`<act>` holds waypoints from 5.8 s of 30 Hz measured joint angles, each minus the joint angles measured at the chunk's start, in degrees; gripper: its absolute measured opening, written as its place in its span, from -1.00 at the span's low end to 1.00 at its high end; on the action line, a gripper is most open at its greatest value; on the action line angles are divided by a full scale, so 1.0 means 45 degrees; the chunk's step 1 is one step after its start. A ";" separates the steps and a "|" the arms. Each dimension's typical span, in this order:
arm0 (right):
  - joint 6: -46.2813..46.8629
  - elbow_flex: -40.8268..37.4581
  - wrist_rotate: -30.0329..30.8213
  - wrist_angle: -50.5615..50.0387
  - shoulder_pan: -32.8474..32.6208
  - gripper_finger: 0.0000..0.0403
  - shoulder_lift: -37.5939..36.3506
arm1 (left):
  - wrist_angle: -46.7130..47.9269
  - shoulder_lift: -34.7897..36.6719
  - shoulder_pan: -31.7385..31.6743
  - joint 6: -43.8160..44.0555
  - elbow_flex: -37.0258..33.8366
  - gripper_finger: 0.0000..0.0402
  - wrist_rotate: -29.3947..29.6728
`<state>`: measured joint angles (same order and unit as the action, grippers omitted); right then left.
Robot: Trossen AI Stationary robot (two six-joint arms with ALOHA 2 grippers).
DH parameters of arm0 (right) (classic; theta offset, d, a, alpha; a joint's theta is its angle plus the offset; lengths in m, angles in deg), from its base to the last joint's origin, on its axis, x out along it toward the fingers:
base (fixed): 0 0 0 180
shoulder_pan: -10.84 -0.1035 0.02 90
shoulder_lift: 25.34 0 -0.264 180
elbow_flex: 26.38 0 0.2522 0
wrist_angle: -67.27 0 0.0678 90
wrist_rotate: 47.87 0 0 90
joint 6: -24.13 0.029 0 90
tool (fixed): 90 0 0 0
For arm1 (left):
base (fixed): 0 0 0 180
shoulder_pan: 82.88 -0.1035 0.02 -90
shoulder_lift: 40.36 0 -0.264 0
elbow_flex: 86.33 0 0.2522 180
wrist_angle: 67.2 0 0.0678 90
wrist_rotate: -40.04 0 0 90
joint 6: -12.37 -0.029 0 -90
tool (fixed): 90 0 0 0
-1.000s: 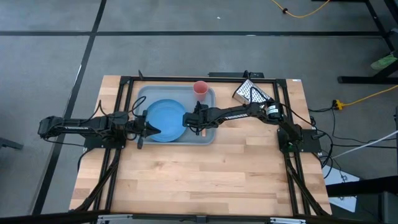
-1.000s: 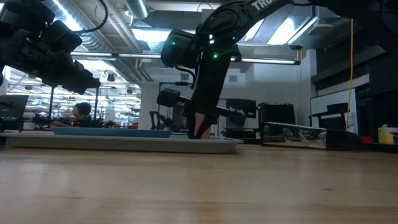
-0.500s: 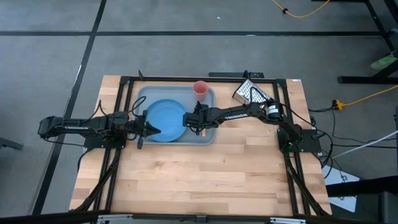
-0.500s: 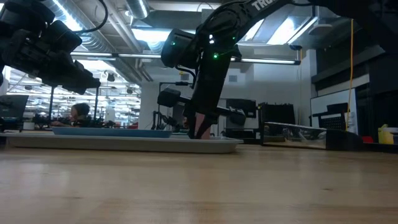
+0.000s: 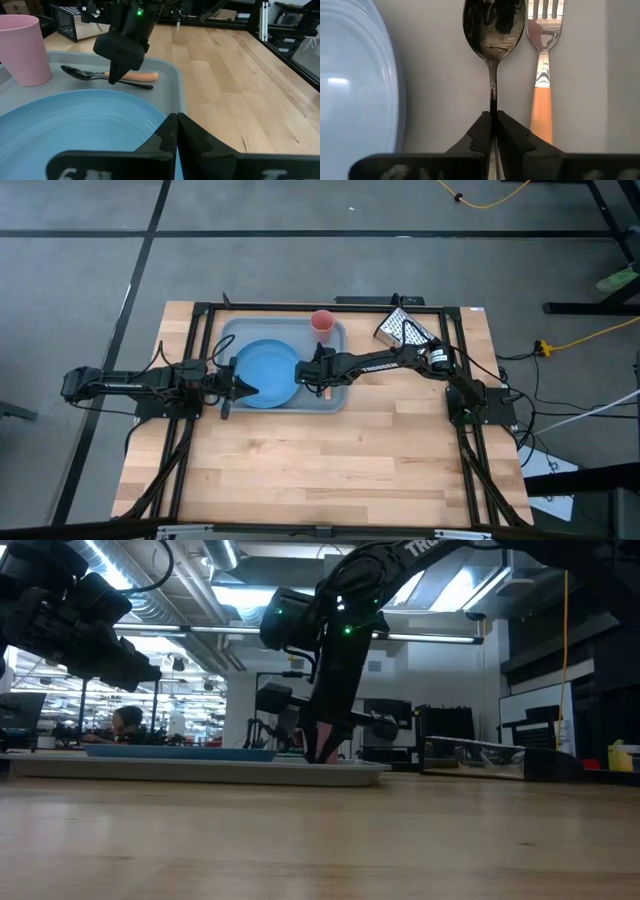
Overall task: Pick and place plate/cup/fork/spoon on tray
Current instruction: Put the black spoon to the left of the orange fork on the serving tray, then return to Home Position
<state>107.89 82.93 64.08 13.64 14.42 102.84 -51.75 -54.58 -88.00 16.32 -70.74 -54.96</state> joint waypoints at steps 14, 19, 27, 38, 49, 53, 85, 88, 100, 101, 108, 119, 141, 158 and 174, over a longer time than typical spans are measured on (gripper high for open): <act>0.0007 0.0005 -0.0005 -0.0046 0.0005 -0.63 0.0000 | 0.0000 -0.0005 -0.0002 0.0000 0.0000 -1.00 0.0005; -0.0021 0.0005 0.0158 0.0117 -0.0049 -0.68 -0.0022 | 0.0000 -0.0001 -0.0001 0.0000 0.0000 -1.00 0.0001; -0.1881 0.0697 0.1081 0.0015 -0.0717 -0.70 -0.0875 | 0.0000 -0.0005 0.0000 0.0000 -0.0005 -1.00 0.0000; -0.8351 0.2057 -0.4848 0.1580 -0.3951 -0.70 -0.1185 | -0.0005 0.0000 0.0000 0.0000 -0.0005 -1.00 0.0000; -1.3825 0.1654 -0.4184 0.3459 -0.6427 -0.70 -0.0981 | -0.0004 -0.0005 0.0000 0.0000 -0.0005 -1.00 0.0001; -1.4763 -0.0152 -0.5135 0.5127 -0.6212 -0.70 -0.1294 | 0.0000 -0.0001 0.0000 0.0000 -0.0005 -1.00 0.0001; -1.3777 -2.0054 -0.3745 2.0248 -0.5971 -0.69 -1.1517 | -0.0034 -0.0005 0.0000 0.0000 -0.0005 -1.00 0.0000; -1.3754 -2.0472 -0.3634 2.0901 -0.5965 -0.69 -1.1616 | -0.0044 0.0000 0.0000 0.0000 -0.0005 -1.00 0.0000; -1.5364 -2.1162 -0.5486 2.0620 -0.5192 -0.69 -1.3086 | -0.0068 0.0000 0.0000 0.0000 -0.0005 -1.00 0.0000; -1.5442 -2.1162 -0.5615 2.0593 -0.5111 -0.69 -1.3251 | -0.0063 -0.0005 0.0000 0.0000 -0.0005 -1.00 0.0000; -1.6628 -2.1162 -0.6344 1.9216 -0.4327 -0.69 -1.5337 | -0.0063 -0.0005 0.0000 0.0000 -0.0010 -1.00 0.0000; -1.6104 -2.1153 -0.6824 1.3410 -0.3521 -0.69 -2.0487 | -0.0083 -0.0002 0.0000 0.0000 -0.0010 -1.00 0.0000; -1.5001 -2.1153 -0.6805 0.9714 -0.2963 -0.69 -2.6822 | -0.0083 -0.0002 -0.0002 0.0000 -0.0010 -1.00 0.0000; -1.4325 -2.1153 -0.6771 0.9449 -0.1773 -0.69 -2.8387 | -0.0083 -0.0002 0.0000 0.0000 -0.0010 -1.00 0.0000; -1.4355 -2.1148 -0.6805 0.9440 -0.1773 -0.69 -2.8351 | -0.0078 -0.0002 0.0000 0.0000 -0.0007 -1.00 0.0000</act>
<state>43.29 -12.23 33.46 56.12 6.44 -24.74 -52.10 -54.59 -88.00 16.32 -70.77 -54.96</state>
